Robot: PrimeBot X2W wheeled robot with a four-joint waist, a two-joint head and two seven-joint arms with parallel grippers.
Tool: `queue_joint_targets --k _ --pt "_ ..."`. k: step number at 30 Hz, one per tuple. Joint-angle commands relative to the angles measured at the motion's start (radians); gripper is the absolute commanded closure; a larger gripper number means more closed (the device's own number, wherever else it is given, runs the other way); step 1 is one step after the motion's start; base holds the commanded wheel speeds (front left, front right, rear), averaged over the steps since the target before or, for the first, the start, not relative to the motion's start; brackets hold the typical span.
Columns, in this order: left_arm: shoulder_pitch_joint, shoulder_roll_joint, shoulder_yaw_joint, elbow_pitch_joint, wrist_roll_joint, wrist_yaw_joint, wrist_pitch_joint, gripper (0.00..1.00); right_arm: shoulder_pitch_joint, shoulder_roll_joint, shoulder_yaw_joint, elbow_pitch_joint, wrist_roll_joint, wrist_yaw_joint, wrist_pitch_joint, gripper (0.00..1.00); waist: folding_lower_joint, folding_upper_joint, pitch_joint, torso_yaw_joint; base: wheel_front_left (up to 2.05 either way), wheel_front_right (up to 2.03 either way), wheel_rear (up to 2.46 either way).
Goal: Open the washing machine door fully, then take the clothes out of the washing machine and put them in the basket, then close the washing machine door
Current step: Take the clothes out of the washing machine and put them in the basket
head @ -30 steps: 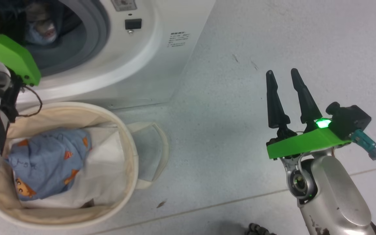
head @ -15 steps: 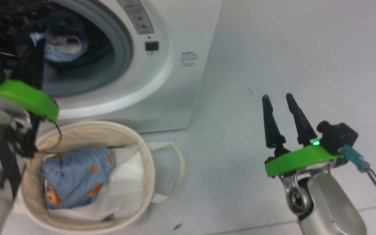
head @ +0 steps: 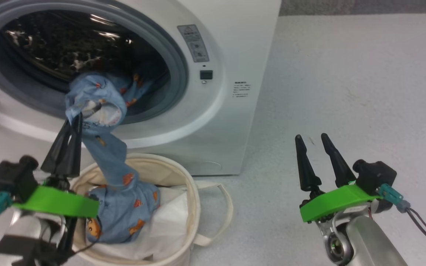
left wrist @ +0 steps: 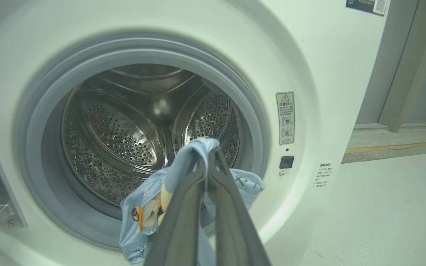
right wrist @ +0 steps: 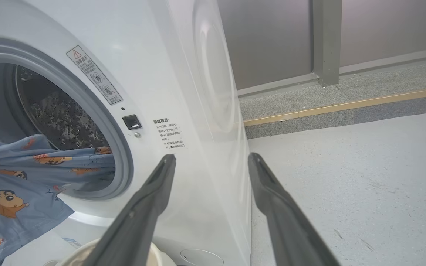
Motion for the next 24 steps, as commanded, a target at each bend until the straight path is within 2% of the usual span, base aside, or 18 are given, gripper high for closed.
queue_joint_targets --k 1,7,13,16,24 --pt "-0.016 0.049 0.052 -0.081 0.011 0.019 -0.003 1.00 -0.008 0.005 0.024 -0.026 -0.006 0.000 -0.012 0.00 0.0000 -0.0001 -0.011 0.016 0.00 0.00 0.00" --pt "0.081 0.074 0.068 -0.284 0.027 0.093 0.044 1.00 -0.013 0.005 0.031 -0.021 -0.009 0.000 -0.012 0.00 0.0000 -0.0001 -0.008 0.022 0.00 0.00 0.00" --pt "0.158 0.076 0.079 -0.374 -0.003 0.122 0.076 1.00 -0.023 0.005 0.027 -0.024 -0.010 0.000 -0.012 0.00 0.0000 -0.0001 0.014 0.015 0.00 0.00 0.00" --pt "0.175 0.069 0.061 -0.321 -0.027 0.108 0.098 1.00 -0.028 0.005 0.023 -0.026 -0.011 0.000 -0.012 0.00 0.0000 -0.0001 0.027 0.014 0.00 0.00 0.00" --pt "0.112 -0.004 -0.009 0.115 -0.086 0.000 0.079 1.00 -0.048 0.005 0.018 -0.038 -0.012 0.000 -0.012 0.00 0.0000 -0.0001 0.077 -0.012 0.00 0.00 0.00"
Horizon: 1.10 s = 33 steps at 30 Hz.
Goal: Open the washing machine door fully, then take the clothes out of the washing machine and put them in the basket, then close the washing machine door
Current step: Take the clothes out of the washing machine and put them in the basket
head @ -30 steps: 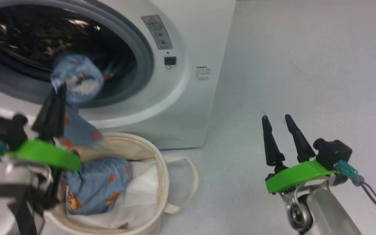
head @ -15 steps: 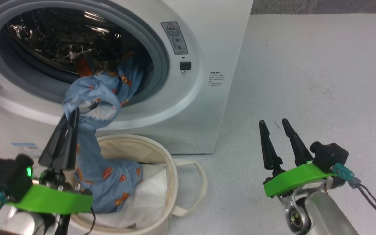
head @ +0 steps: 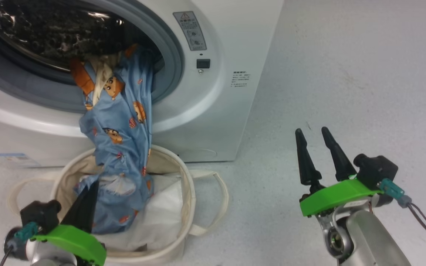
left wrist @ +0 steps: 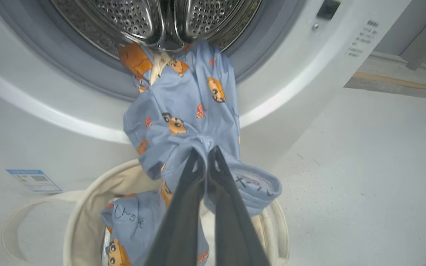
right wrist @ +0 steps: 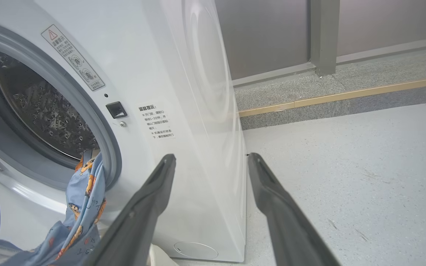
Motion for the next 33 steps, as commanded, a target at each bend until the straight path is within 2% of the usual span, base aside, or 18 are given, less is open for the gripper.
queue_joint_targets --k 1,4,5,7,11,16,25,33 --pt "-0.075 0.006 0.040 0.057 -0.018 -0.025 -0.027 1.00 -0.030 0.005 0.016 -0.039 -0.012 0.000 -0.012 0.00 0.0000 0.0000 0.018 -0.008 0.00 0.00 0.00" --pt "-0.129 -0.029 0.029 0.228 -0.035 -0.076 -0.050 1.00 -0.036 0.005 0.008 -0.044 -0.018 0.000 -0.012 0.00 0.0000 0.0000 0.041 -0.015 0.00 0.00 0.00" --pt "-0.129 -0.029 0.029 0.228 -0.035 -0.076 -0.050 1.00 -0.036 0.005 0.008 -0.044 -0.018 0.000 -0.012 0.00 0.0000 0.0000 0.041 -0.015 0.00 0.00 0.00" --pt "-0.168 -0.049 0.023 0.341 -0.040 -0.106 -0.063 1.00 -0.041 0.005 0.003 -0.049 -0.021 0.000 -0.012 0.00 0.0000 0.0000 0.057 -0.019 0.00 0.00 0.00" --pt "-0.241 -0.086 0.006 0.558 -0.033 -0.139 -0.083 1.00 -0.052 0.005 -0.002 -0.060 -0.025 0.000 -0.012 0.00 0.0000 0.0000 0.093 -0.030 0.00 0.00 0.00" --pt "-0.325 -0.130 0.001 0.759 -0.055 -0.178 -0.096 1.00 -0.066 0.005 -0.012 -0.075 -0.033 0.000 -0.012 0.00 0.0000 0.0000 0.142 -0.040 0.00 0.00 0.00" --pt "-0.440 -0.148 0.000 0.964 -0.073 -0.194 -0.106 1.00 -0.091 0.005 -0.024 -0.103 -0.046 0.000 -0.012 0.00 0.0000 0.0000 0.227 -0.062 0.00 0.00 0.00" --pt "-0.483 -0.141 -0.034 1.008 -0.094 -0.195 -0.105 1.00 -0.101 0.005 -0.034 -0.117 -0.049 0.000 -0.012 0.00 0.0000 0.0000 0.271 -0.086 0.00 0.00 0.00"
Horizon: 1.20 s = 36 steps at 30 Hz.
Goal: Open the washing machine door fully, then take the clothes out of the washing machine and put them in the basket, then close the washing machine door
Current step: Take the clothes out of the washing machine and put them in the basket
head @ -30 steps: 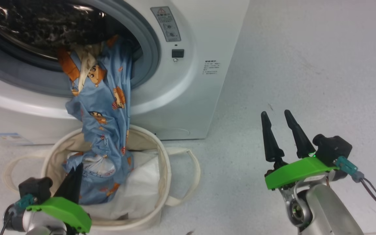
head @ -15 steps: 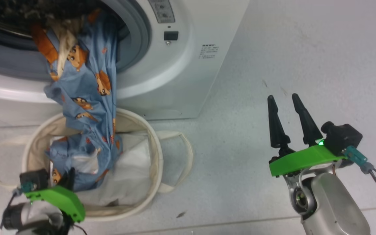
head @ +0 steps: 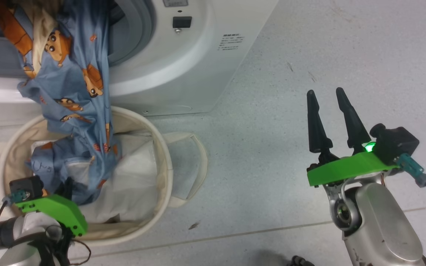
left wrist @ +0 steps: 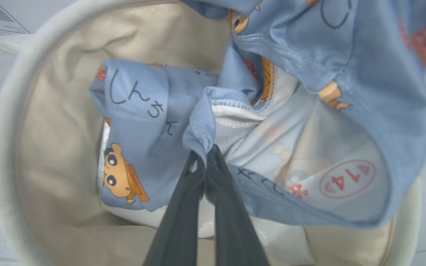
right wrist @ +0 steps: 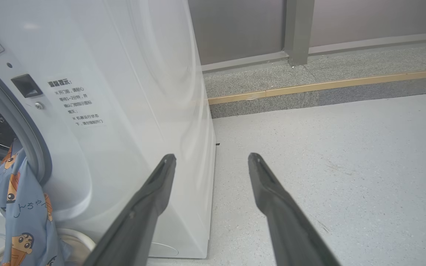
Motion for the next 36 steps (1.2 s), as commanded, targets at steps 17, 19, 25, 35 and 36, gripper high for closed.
queue_joint_targets --k 17,19,25,35,36 --pt "0.015 0.066 -0.080 -0.033 -0.050 -0.006 -0.012 0.00 -0.009 0.004 0.027 -0.011 0.011 0.000 -0.012 0.00 0.0000 0.0000 -0.081 0.010 0.00 0.00 0.00" --pt "0.010 0.087 -0.066 -0.064 -0.047 -0.006 -0.013 0.00 -0.004 0.004 0.034 -0.004 0.018 0.000 -0.012 0.00 0.0000 0.0000 -0.106 0.017 0.00 0.00 0.00" --pt "0.039 0.162 0.056 -0.237 0.027 0.050 -0.013 0.00 0.017 0.004 0.047 0.018 0.036 0.000 -0.012 0.00 0.0000 0.0000 -0.194 0.037 0.00 0.00 0.00" --pt "0.246 0.179 0.367 -0.608 0.177 0.093 -0.013 0.00 0.074 0.004 0.049 0.051 0.055 0.000 -0.012 0.00 0.0000 0.0000 -0.331 0.057 0.00 0.00 0.00" --pt "0.272 0.175 0.392 -0.641 0.188 0.092 -0.013 0.00 0.079 0.004 0.048 0.054 0.054 0.000 -0.012 0.00 0.0000 0.0000 -0.344 0.058 0.00 0.00 0.00"
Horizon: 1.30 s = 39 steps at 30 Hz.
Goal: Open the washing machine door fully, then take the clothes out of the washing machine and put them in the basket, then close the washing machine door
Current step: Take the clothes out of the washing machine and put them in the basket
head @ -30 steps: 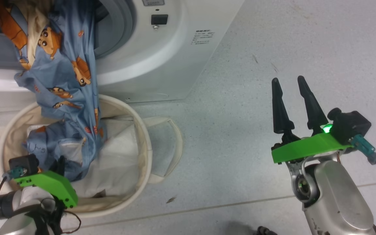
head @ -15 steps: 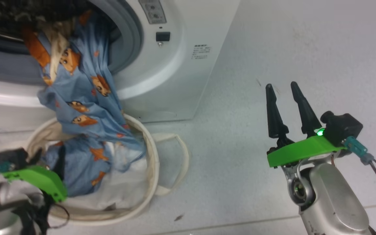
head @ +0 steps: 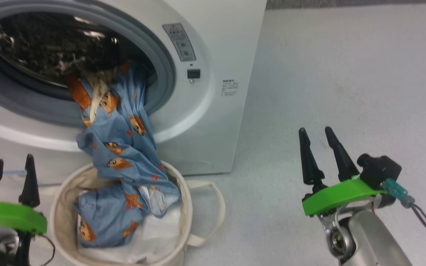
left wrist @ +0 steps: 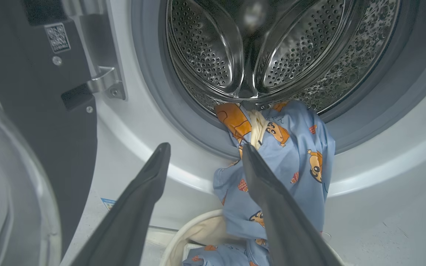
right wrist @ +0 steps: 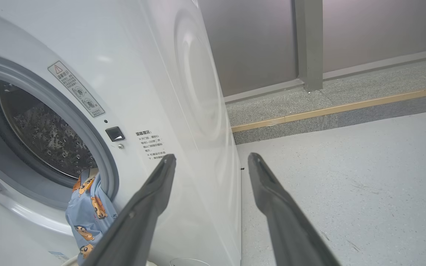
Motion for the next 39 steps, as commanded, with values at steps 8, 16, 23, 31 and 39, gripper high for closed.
queue_joint_targets --k 8,16,23,31,39 --pt "0.162 0.010 0.128 -0.267 0.084 -0.002 -0.012 0.00 0.027 0.005 0.038 -0.006 -0.001 0.000 -0.012 0.00 0.0000 -0.0001 -0.094 0.013 0.00 0.00 0.00" --pt "0.323 -0.019 0.161 -0.436 0.094 0.018 -0.012 0.00 0.047 0.005 0.064 0.010 0.010 0.000 -0.012 0.00 0.0000 -0.0001 -0.124 0.009 0.00 0.00 0.00" --pt "0.378 -0.022 0.161 -0.492 0.091 0.035 0.002 0.00 0.053 0.005 0.072 0.018 0.005 0.000 -0.012 0.00 0.0000 -0.0001 -0.137 0.011 0.00 0.00 0.00" --pt "0.379 -0.025 0.169 -0.510 0.073 0.042 0.002 0.00 0.049 0.005 0.074 0.022 0.006 0.000 -0.012 0.00 0.0000 -0.0001 -0.140 0.012 0.00 0.00 0.00" --pt "0.377 -0.026 0.158 -0.497 0.066 0.036 0.001 0.00 0.048 0.005 0.078 0.027 0.004 0.000 -0.012 0.00 0.0000 -0.0001 -0.148 0.014 0.00 0.00 0.00"
